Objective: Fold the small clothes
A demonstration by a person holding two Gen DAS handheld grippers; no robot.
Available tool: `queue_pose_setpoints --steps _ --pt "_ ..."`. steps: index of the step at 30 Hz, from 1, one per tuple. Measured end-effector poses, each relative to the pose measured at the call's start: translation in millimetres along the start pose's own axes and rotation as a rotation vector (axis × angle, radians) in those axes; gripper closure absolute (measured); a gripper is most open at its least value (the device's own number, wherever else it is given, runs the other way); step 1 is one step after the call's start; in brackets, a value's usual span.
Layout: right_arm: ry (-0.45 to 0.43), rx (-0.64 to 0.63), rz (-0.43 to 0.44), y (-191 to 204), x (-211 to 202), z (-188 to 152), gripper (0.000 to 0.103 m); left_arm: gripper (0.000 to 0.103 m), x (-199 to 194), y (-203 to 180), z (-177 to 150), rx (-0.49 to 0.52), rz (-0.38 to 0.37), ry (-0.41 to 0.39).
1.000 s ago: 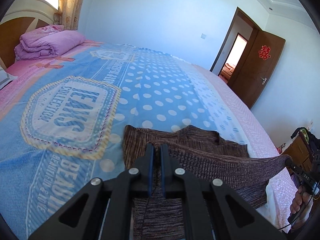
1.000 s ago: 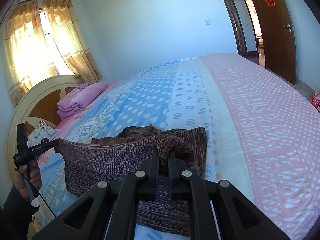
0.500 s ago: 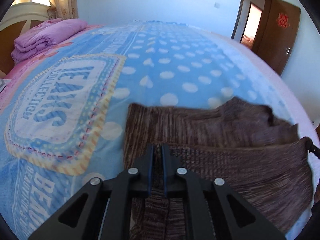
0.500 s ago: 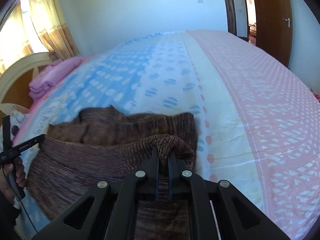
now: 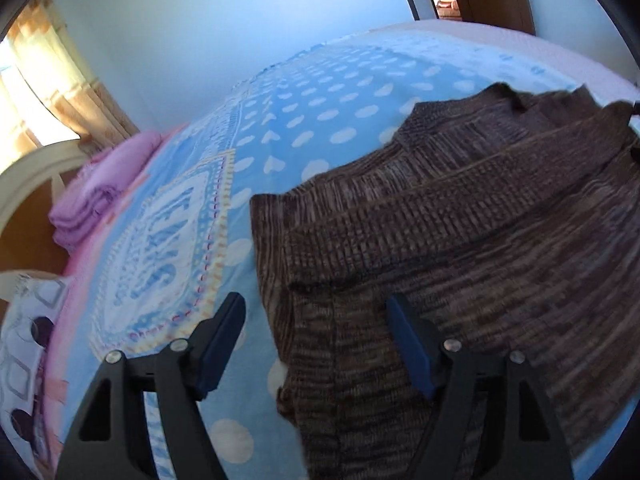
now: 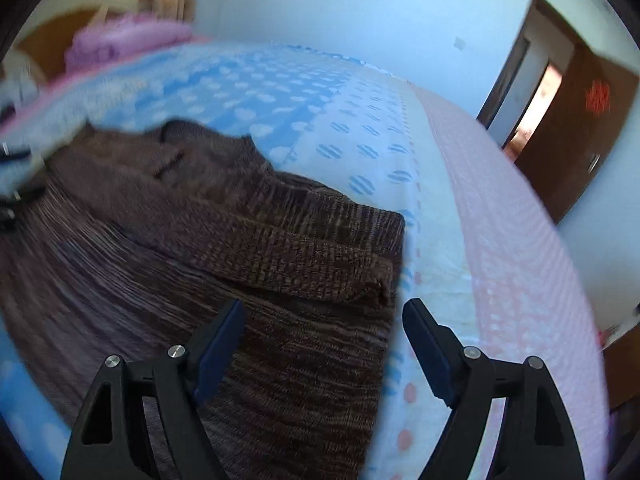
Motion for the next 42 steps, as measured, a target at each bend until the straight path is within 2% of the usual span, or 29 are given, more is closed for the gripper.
queue_pose_setpoints --steps 3,6,9,12,17,22,26,30,31,33,35,38,41,42 --pt "0.013 -0.064 -0.052 3.4 14.9 9.1 0.021 0.025 12.8 3.5 22.3 -0.022 0.013 0.006" --pt "0.006 -0.068 -0.140 -19.1 26.9 41.9 0.021 0.025 25.3 17.0 50.0 -0.047 0.088 0.011" --pt "-0.046 0.071 -0.217 -63.3 23.7 76.2 0.021 0.025 35.8 41.1 68.6 -0.153 0.093 0.048" --pt "-0.068 0.215 -0.143 -89.8 13.9 84.2 0.021 0.019 40.7 62.4 67.5 -0.203 0.135 0.068" --pt "-0.057 0.243 -0.100 -102.0 4.2 50.8 0.021 0.019 36.1 79.4 29.3 -0.255 0.094 0.092" --pt "-0.035 0.431 0.056 -115.9 -6.3 2.4 0.021 0.019 12.1 84.9 -15.0 -0.347 0.004 0.087" --pt "-0.034 0.528 0.224 -96.8 -30.4 -30.5 0.021 0.019 -7.2 74.1 -36.5 -0.372 -0.054 0.077" --pt "-0.008 0.523 0.313 -66.2 -37.8 -54.2 0.022 0.020 -17.3 60.6 -46.5 -0.388 -0.083 0.066" --pt "-0.006 0.516 0.315 -61.0 -38.9 -58.9 0.022 0.021 -18.8 59.4 -44.3 -0.385 -0.084 0.057" --pt "-0.002 0.517 0.292 -57.5 -40.0 -66.3 0.022 0.035 -19.1 58.0 -33.0 -0.365 -0.084 0.037" --pt "-0.027 0.535 0.267 -61.7 -42.4 -68.3 0.021 0.037 -18.4 57.7 -18.3 -0.381 -0.119 0.019" --pt "-0.077 0.574 0.232 -68.2 -45.6 -69.7 0.021 0.037 -6.7 48.7 0.8 -0.395 -0.223 0.039" --pt "-0.086 0.570 0.218 -67.9 -45.6 -73.2 0.021 0.037 16.1 38.6 12.7 -0.394 -0.252 0.079" --pt "-0.088 0.563 0.219 -64.8 -43.3 -73.7 0.021 0.042 22.8 35.3 14.9 -0.397 -0.267 0.091"
Point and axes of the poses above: each gripper's, at about its wrist camera, not at the fingertips, and x roughly the way its jaws point, y to its left, z to its top, the point moved 7 cm from there along x, roughly the way its jaws point, and after that the axes turned 1 degree about z, right-handed, at the moved point
